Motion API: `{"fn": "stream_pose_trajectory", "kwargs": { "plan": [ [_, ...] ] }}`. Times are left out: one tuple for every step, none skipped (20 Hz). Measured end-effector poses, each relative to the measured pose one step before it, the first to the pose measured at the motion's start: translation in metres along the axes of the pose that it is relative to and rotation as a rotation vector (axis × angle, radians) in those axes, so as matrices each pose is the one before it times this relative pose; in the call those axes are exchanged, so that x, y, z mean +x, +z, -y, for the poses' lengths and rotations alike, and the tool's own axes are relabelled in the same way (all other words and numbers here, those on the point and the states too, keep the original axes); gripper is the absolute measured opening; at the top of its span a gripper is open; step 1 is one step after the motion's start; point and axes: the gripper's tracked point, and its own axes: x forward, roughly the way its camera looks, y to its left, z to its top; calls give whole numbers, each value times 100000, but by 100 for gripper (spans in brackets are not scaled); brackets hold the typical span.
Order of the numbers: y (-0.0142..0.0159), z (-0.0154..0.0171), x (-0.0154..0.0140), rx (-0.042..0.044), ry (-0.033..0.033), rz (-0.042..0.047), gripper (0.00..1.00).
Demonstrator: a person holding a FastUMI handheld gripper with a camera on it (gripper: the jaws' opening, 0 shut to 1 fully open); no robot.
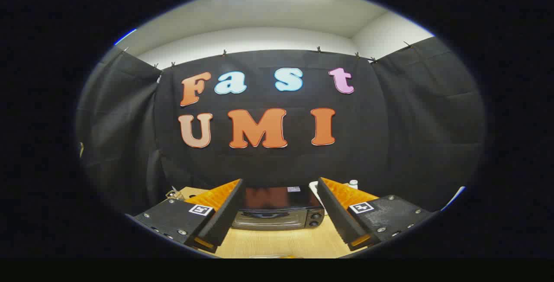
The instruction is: Open the toaster oven, put the food inside, and close the toaster oven door.
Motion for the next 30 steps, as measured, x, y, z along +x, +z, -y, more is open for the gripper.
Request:
{"fn": "stream_pose_trajectory", "kwargs": {
  "plan": [
    [-62,14,11,-679,201,-347,98],
    [-278,-49,-303,-920,170,-1059,99],
    [-143,-47,-194,-723,-51,-546,99],
    [159,-3,-18,-501,-148,563,99],
    [79,-2,21,-287,-361,782,99],
    [-11,14,25,-127,-437,67,98],
    [-72,-27,-30,34,-39,0,98],
    [40,-59,-25,82,286,-48,99],
    [-13,-10,-66,32,383,-153,99],
    [-54,21,-66,-112,153,-277,99],
    [-63,24,97,-236,-118,-126,99],
    [-111,63,6,-274,-269,-432,99],
    [-158,5,21,-82,-168,-490,99],
    [-100,-76,90,88,21,-472,99],
    [-14,13,-26,213,3,-394,99],
    [-110,-17,30,234,-89,-511,99],
    [-148,-43,46,133,95,-741,99],
    [-93,-1,76,-33,168,-573,99],
    [-223,55,39,-226,89,-515,99],
    [-445,2,154,-159,179,-1202,99],
    [-604,-151,272,171,509,-1448,99],
    [-867,-484,693,314,367,-1793,99],
    [-670,-768,1152,154,522,-1638,99],
    [-674,-458,1194,-98,452,-1674,99],
    [-555,-186,754,-364,442,-1543,99],
    [-652,-272,611,-724,484,-1754,99],
    [-581,-469,868,-931,753,-1884,99],
    [-525,-432,926,-857,1178,-1379,99],
    [-677,-437,844,-817,579,-1929,99],
    [-682,-345,927,-988,524,-1922,99]
  ]
}}
